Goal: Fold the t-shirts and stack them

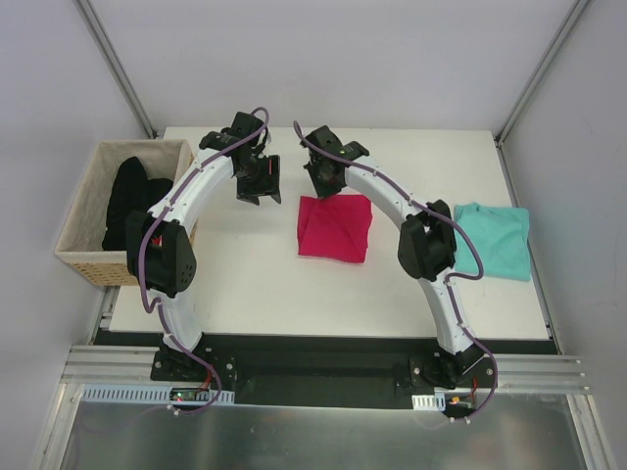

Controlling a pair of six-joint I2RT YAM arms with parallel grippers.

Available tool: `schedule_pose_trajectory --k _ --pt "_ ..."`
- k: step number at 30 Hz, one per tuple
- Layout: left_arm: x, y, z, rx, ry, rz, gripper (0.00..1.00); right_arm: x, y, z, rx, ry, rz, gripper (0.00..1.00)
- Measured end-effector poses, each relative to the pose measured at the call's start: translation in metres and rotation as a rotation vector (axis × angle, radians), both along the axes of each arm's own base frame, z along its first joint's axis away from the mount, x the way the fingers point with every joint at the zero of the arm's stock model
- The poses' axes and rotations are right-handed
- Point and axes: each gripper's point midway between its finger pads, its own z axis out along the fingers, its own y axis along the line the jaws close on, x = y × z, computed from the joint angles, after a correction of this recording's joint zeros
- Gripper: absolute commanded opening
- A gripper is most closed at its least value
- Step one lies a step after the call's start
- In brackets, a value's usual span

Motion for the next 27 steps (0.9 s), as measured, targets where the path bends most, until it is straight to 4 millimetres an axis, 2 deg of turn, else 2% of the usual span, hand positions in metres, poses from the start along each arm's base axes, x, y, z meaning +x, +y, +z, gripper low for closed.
schedule_pose_trajectory --k 27 --pt "0.001 0.0 0.002 -0.001 -0.006 -0.001 0.58 -0.008 0.029 0.006 0.074 -0.003 0.086 0.01"
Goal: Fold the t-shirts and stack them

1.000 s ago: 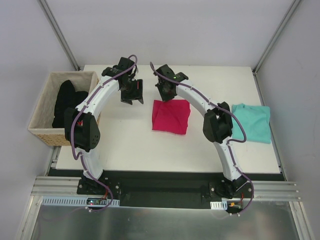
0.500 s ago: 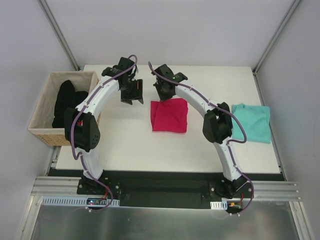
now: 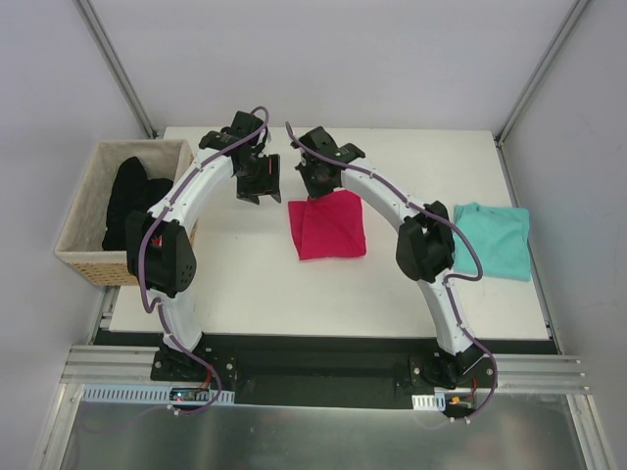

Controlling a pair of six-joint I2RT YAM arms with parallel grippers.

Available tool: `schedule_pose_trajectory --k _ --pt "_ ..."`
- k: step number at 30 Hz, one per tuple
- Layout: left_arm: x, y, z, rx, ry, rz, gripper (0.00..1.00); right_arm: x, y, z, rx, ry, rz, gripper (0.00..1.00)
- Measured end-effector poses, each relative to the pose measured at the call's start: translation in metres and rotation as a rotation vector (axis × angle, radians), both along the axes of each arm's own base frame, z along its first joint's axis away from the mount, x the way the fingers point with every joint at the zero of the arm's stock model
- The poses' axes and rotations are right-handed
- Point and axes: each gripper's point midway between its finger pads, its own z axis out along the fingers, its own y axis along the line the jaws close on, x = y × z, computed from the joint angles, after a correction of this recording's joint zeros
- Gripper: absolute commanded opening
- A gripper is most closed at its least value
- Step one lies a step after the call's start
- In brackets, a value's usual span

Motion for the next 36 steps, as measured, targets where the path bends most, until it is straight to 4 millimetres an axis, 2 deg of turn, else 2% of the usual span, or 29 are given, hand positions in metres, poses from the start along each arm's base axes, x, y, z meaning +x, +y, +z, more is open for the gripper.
schedule_pose_trajectory --k 1,2,5,8,10,11,12,14,15,17,18,19,20,22,28,32,36 --pt "0.0 0.0 0.0 0.0 0.0 0.0 0.58 0.0 0.0 0.0 0.003 0.002 0.001 0.01" --pt "0.0 0.0 0.0 0.0 0.0 0.0 0.59 -0.001 0.001 0.0 0.004 0.003 0.002 0.07" --pt "0.0 0.0 0.0 0.0 0.0 0.0 0.58 -0.001 0.002 0.0 0.011 0.01 -0.005 0.36" --pt "0.0 0.0 0.0 0.0 0.0 0.0 0.59 0.001 0.006 -0.001 0.025 0.014 -0.013 0.48" --pt "0.0 0.0 0.0 0.0 0.001 0.0 0.59 0.0 0.006 -0.002 0.026 0.018 -0.017 0.47" --pt "0.0 0.0 -0.001 0.001 0.002 0.0 0.58 0.0 0.006 -0.002 0.026 0.018 -0.019 0.32" --pt "0.0 0.0 -0.002 0.001 0.004 0.0 0.59 0.001 0.005 -0.002 0.024 0.016 -0.021 0.22" --pt "0.001 -0.001 -0.003 0.002 0.007 -0.001 0.58 0.003 0.002 -0.002 0.011 0.005 -0.036 0.06" --pt "0.003 -0.001 -0.004 0.002 0.009 -0.001 0.57 0.005 -0.001 -0.002 0.001 -0.003 -0.048 0.01" --pt "0.006 -0.003 -0.004 0.0 0.007 -0.002 0.42 0.01 -0.007 -0.001 -0.017 -0.02 -0.073 0.01" --pt "0.007 -0.003 -0.005 -0.002 0.007 -0.003 0.31 0.013 -0.011 0.0 -0.024 -0.028 -0.09 0.01" --pt "0.009 -0.004 -0.006 -0.002 0.006 -0.006 0.11 0.018 -0.017 0.001 -0.032 -0.037 -0.108 0.01" --pt "0.01 -0.005 -0.007 -0.003 0.009 -0.005 0.0 0.023 -0.026 0.003 -0.04 -0.046 -0.133 0.01" --pt "0.011 -0.005 -0.008 -0.004 0.011 -0.006 0.0 0.033 -0.042 0.006 -0.051 -0.06 -0.177 0.01" --pt "0.016 -0.007 -0.016 0.002 0.023 -0.01 0.0 0.054 -0.109 0.013 -0.116 -0.089 -0.327 0.01" --pt "0.022 -0.008 -0.023 0.006 0.034 -0.01 0.0 0.06 -0.135 0.008 -0.134 -0.078 -0.389 0.01" --pt "0.03 -0.011 -0.035 0.011 0.051 -0.01 0.0 0.058 -0.149 -0.003 -0.147 -0.046 -0.418 0.01"
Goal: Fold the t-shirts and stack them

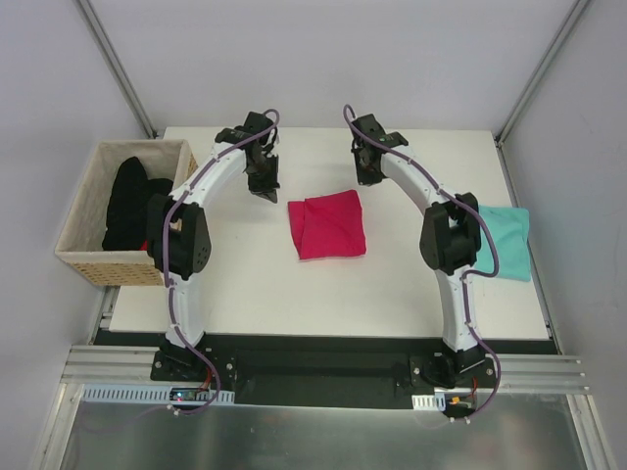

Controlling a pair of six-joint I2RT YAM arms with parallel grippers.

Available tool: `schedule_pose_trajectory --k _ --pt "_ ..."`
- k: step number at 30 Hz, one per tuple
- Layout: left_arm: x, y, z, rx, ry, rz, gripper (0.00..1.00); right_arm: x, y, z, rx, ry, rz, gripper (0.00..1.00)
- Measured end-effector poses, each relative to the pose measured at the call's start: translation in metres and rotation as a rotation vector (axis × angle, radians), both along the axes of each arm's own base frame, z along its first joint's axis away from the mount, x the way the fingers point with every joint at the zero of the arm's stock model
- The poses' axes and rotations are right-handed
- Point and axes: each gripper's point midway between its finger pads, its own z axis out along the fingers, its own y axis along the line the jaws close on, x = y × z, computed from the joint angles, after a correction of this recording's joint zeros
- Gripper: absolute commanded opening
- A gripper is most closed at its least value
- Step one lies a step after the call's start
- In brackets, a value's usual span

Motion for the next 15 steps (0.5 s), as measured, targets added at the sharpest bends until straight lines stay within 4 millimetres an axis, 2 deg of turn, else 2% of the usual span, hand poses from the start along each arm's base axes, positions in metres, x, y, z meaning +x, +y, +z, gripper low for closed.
schedule_pose_trajectory --k 9,15 --pt "0.005 0.001 -0.019 0.009 0.038 0.006 0.0 -0.016 -0.006 -0.027 0.008 0.083 -0.01 0.01" --pt "0.008 -0.003 -0.034 0.007 0.069 0.001 0.0 -0.019 -0.002 -0.031 0.027 0.099 -0.006 0.01"
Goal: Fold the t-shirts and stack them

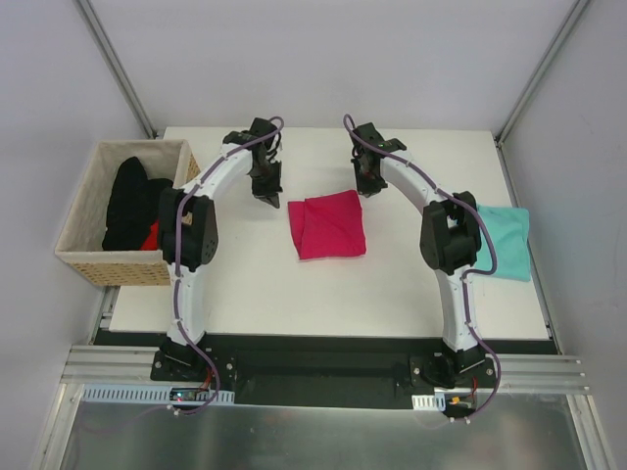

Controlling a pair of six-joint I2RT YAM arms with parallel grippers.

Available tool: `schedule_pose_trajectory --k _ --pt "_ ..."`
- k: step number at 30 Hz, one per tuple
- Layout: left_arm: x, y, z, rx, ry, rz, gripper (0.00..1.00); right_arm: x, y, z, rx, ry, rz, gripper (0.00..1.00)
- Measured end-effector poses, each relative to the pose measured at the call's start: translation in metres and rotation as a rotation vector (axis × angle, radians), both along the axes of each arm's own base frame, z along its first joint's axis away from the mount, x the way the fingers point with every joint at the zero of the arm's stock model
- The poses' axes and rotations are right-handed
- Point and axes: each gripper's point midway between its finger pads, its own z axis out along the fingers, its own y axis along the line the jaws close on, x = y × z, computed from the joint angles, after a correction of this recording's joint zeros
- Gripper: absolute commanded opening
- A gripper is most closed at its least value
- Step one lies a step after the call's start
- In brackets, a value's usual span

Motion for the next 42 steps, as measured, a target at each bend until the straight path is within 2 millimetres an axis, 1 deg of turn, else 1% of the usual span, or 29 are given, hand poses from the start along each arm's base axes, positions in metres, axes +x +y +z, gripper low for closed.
schedule_pose_trajectory --k 10,12,15,22,27,36,42 --pt "0.005 -0.008 -0.045 -0.005 0.093 -0.009 0.0 -0.001 0.002 -0.001 0.013 0.006 0.003 0.01" --pt "0.007 -0.01 -0.053 -0.009 0.105 -0.009 0.0 -0.001 0.002 -0.001 0.013 0.006 0.004 0.01" --pt "0.009 -0.013 -0.058 -0.022 0.115 -0.013 0.0 -0.002 0.002 -0.001 0.012 0.009 0.003 0.01" --pt "0.022 -0.02 -0.051 -0.049 0.082 -0.019 0.0 -0.003 0.004 -0.006 0.02 0.022 0.01 0.01" --pt "0.027 -0.025 -0.051 -0.067 0.076 -0.023 0.0 -0.004 0.008 -0.013 0.027 0.048 0.018 0.01" --pt "0.028 -0.031 -0.052 -0.099 0.088 -0.026 0.0 -0.008 0.017 -0.014 0.044 0.063 0.052 0.01" --pt "0.03 -0.034 -0.049 -0.116 0.087 -0.025 0.0 -0.012 0.031 -0.011 0.061 0.065 0.096 0.01"
